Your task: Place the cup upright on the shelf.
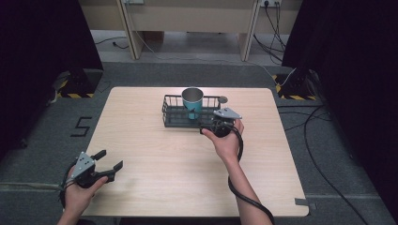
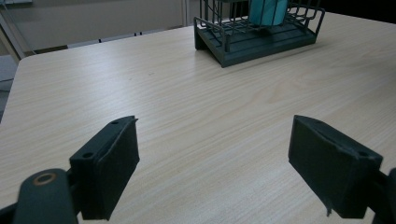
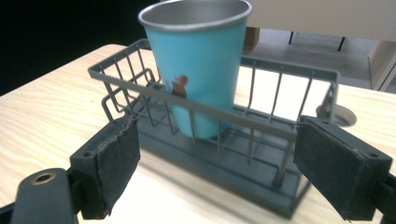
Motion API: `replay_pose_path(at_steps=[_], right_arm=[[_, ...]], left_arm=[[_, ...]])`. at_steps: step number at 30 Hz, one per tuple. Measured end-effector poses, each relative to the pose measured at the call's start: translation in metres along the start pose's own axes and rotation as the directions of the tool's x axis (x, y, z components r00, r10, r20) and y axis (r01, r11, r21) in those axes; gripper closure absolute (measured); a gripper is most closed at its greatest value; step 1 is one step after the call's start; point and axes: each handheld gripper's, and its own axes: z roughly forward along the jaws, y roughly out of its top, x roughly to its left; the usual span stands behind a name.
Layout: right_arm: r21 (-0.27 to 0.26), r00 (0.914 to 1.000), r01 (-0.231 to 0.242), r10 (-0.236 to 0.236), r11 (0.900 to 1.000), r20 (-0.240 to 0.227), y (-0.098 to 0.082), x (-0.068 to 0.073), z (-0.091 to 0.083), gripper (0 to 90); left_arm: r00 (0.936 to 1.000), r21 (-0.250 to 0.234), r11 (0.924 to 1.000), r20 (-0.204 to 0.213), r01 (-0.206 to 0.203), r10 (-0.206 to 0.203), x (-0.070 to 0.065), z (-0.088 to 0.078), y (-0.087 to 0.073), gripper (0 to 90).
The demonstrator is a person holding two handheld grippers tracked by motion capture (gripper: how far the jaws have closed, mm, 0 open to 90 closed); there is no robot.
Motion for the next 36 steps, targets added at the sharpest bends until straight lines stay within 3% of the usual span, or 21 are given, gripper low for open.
replay_pose_path(at_steps=[36], right_arm=[[0.007, 0.999, -0.002, 0.002, 1.0, 0.045, -0.048, -0.032, -0.06, 15.4]], left_arm=[[0.9999, 0.0, 0.9999, -0.008, -0.012, 0.012, -0.001, 0.001, 0.0, 15.2]])
